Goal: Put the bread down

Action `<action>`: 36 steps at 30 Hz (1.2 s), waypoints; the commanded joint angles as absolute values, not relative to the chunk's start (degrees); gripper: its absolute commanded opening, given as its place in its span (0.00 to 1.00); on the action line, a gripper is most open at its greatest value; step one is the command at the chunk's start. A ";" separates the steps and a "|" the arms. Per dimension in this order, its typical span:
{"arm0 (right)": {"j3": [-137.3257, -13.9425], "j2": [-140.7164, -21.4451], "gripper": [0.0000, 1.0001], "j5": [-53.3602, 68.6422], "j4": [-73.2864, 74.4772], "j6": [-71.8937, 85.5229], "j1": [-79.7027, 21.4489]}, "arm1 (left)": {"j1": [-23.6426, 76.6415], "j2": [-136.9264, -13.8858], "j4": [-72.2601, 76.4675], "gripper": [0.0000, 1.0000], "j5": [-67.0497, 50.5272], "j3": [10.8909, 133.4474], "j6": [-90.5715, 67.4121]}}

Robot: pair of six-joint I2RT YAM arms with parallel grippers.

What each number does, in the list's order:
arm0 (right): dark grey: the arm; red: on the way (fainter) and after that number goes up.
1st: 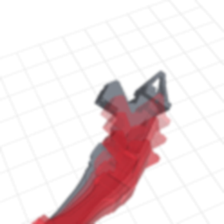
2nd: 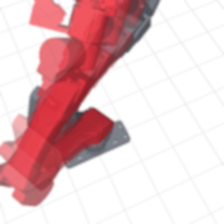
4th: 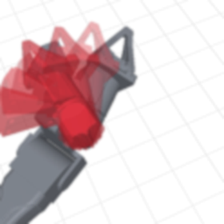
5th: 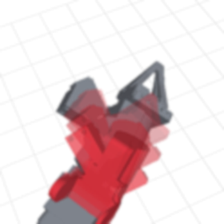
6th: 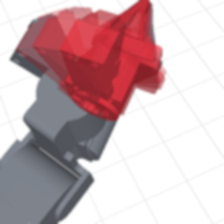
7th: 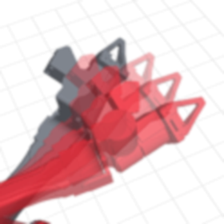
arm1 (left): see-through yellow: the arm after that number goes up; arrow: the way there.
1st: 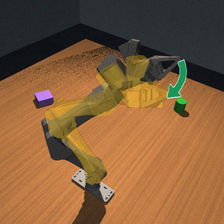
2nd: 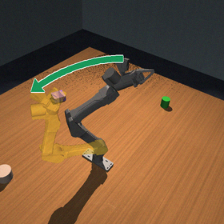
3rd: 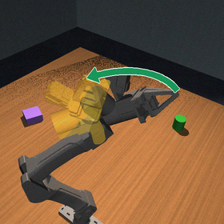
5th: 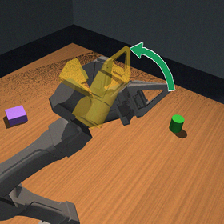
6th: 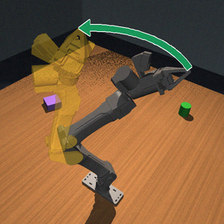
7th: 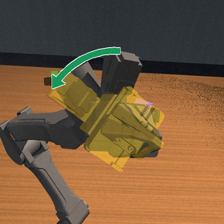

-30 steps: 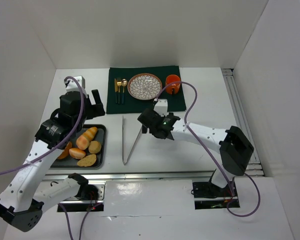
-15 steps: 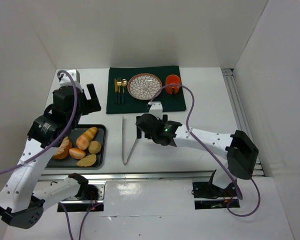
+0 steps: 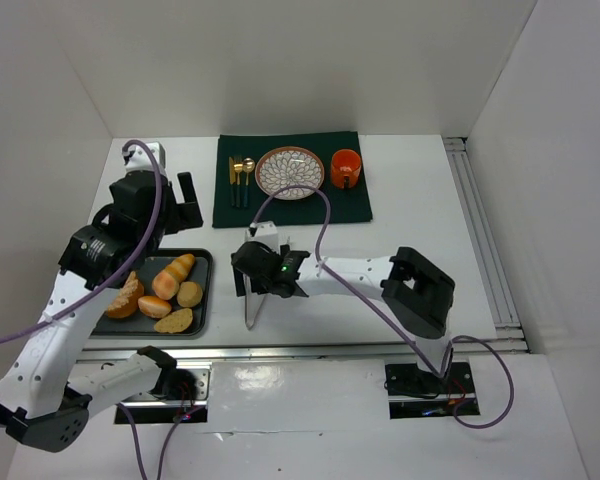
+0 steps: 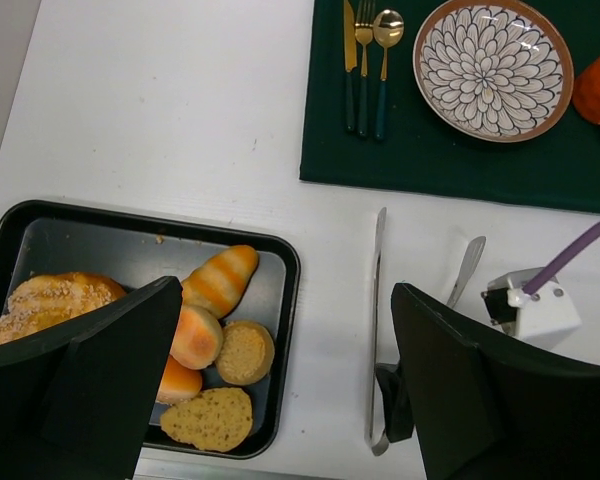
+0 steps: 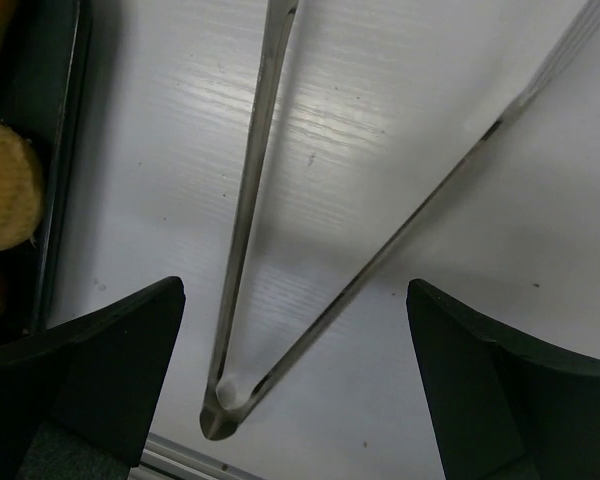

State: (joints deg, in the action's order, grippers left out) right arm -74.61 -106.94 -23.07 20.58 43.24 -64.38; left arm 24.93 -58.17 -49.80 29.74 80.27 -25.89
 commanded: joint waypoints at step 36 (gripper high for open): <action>-70.94 -88.18 0.99 -42.51 31.26 45.16 -67.76 | 24.96 -60.91 -51.70 0.99 10.14 60.42 -34.09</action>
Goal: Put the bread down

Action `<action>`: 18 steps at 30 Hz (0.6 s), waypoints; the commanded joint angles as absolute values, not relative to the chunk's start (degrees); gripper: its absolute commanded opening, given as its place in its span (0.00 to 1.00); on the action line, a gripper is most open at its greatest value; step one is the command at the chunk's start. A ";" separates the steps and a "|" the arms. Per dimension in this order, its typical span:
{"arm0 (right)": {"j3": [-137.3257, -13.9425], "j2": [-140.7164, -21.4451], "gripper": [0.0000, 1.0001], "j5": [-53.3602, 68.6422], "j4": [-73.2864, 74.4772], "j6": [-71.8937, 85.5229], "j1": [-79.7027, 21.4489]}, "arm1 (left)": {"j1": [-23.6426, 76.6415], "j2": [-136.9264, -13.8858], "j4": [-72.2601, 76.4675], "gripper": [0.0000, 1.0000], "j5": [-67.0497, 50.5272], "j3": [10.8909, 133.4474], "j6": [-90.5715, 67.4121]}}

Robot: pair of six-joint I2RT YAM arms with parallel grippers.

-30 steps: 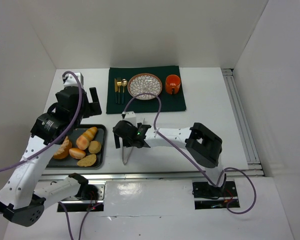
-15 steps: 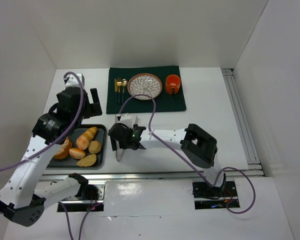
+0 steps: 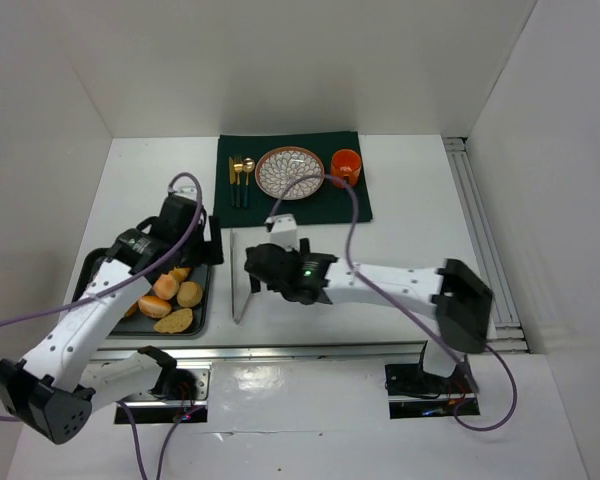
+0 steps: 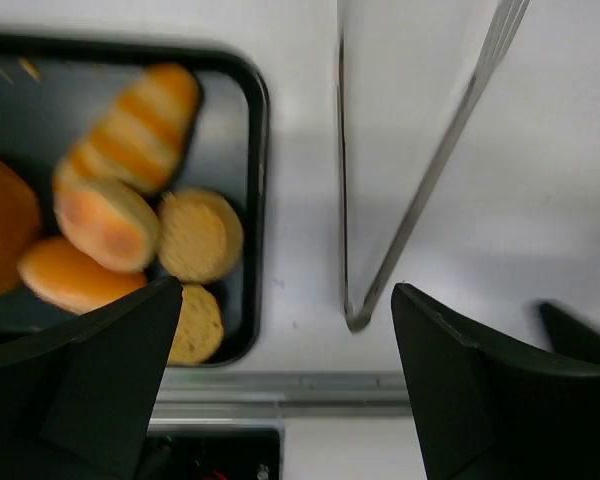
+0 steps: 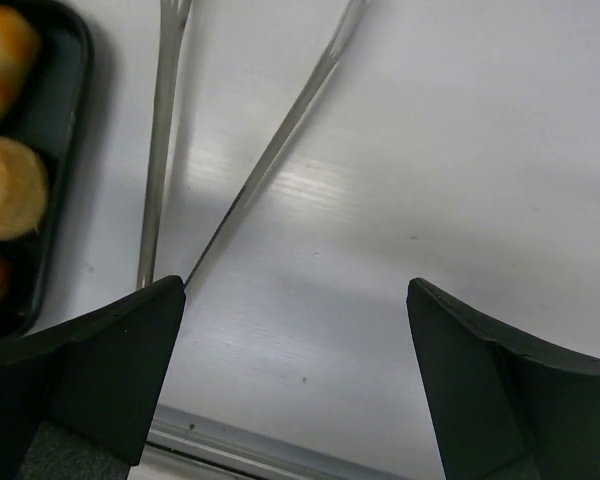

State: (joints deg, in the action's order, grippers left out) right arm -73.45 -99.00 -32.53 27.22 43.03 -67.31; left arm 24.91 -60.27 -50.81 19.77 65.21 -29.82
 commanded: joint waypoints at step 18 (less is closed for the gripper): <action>-60.38 -70.31 0.99 -47.72 38.58 52.30 -61.17 | 31.64 -76.19 -35.60 0.99 2.81 49.48 -37.71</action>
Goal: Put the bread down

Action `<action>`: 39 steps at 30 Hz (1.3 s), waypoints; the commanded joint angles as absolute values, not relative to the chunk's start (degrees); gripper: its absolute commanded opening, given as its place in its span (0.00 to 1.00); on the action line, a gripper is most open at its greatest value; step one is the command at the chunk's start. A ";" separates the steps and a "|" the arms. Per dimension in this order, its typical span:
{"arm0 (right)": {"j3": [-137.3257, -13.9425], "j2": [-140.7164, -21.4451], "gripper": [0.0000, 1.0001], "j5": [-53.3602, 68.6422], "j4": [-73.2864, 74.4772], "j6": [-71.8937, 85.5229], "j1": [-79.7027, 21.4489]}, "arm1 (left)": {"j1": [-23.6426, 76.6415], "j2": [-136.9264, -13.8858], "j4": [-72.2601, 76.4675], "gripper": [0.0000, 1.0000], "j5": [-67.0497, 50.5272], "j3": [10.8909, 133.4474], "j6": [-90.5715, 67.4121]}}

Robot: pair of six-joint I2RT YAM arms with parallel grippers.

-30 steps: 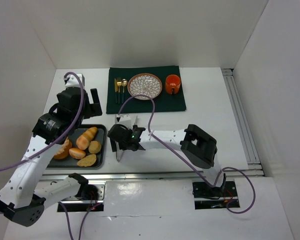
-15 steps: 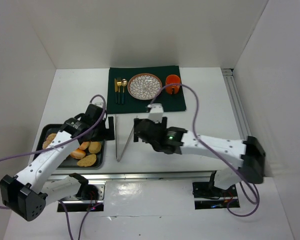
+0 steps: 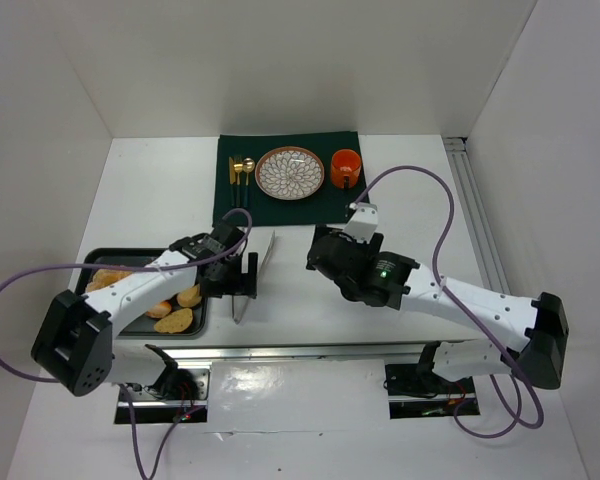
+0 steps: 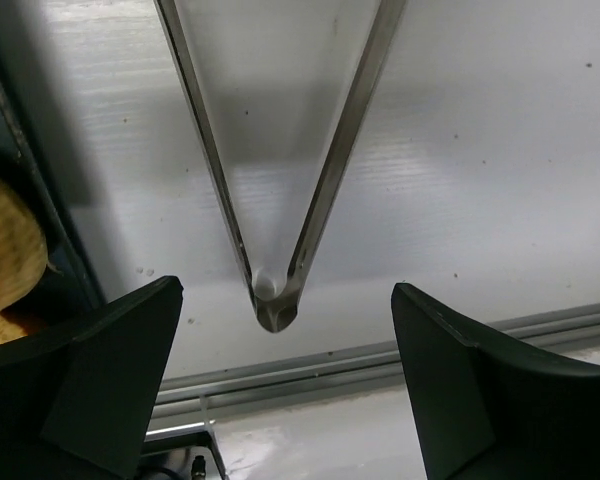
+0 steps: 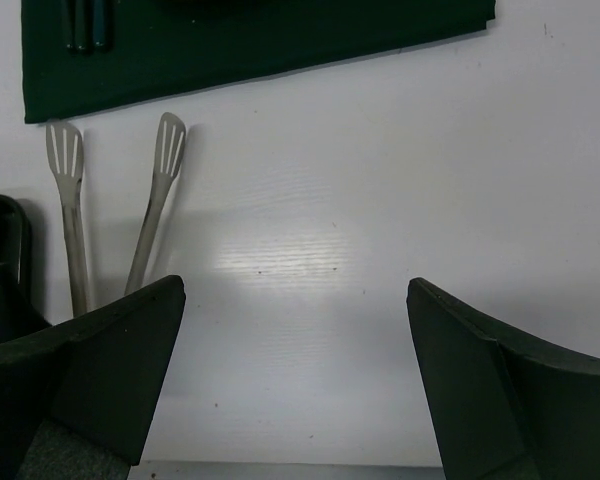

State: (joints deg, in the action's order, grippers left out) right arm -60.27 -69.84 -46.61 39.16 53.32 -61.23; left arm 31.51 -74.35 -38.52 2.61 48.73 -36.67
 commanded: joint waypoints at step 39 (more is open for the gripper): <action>-60.91 -70.84 0.99 -48.86 32.52 41.13 -58.54 | 32.17 -76.37 -65.54 0.13 19.50 77.42 -40.59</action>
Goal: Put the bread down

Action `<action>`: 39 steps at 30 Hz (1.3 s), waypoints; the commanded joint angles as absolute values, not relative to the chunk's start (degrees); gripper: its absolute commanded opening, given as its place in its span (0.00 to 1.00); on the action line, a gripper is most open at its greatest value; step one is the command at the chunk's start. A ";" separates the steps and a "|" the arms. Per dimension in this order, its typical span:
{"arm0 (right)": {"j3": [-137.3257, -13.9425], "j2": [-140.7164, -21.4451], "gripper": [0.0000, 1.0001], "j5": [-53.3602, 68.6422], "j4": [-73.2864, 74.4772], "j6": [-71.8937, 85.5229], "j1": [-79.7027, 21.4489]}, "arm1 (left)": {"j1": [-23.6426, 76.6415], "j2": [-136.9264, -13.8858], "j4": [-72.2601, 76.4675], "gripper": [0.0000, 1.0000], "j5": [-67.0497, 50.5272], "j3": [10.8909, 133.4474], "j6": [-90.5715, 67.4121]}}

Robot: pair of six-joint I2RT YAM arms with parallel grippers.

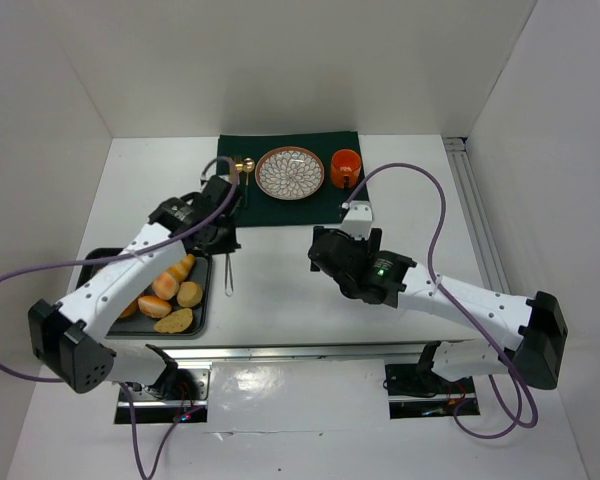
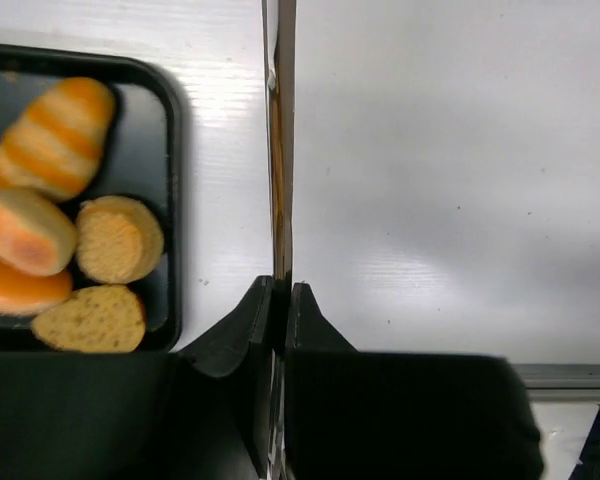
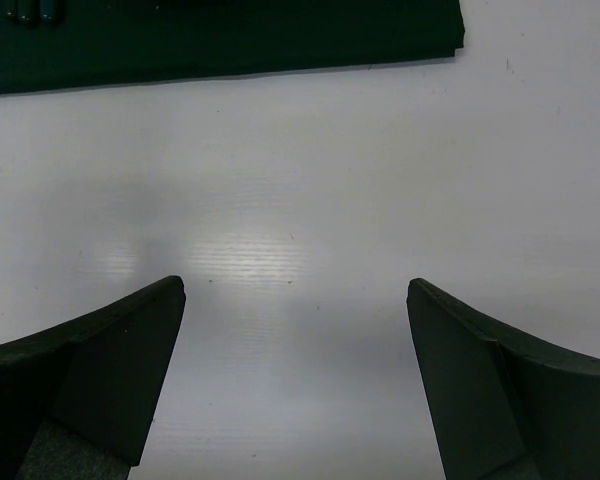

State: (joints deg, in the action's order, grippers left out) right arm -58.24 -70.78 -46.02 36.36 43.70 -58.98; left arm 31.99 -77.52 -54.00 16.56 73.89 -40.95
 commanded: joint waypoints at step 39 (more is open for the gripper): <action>-62.67 -73.47 0.99 -38.06 23.20 31.55 -50.63 | 14.77 -60.91 -78.22 0.55 16.96 72.52 -46.41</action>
State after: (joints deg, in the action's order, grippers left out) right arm -59.83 -72.20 -39.44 25.98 32.53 -51.16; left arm 16.80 -62.85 -76.58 18.44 73.89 -45.36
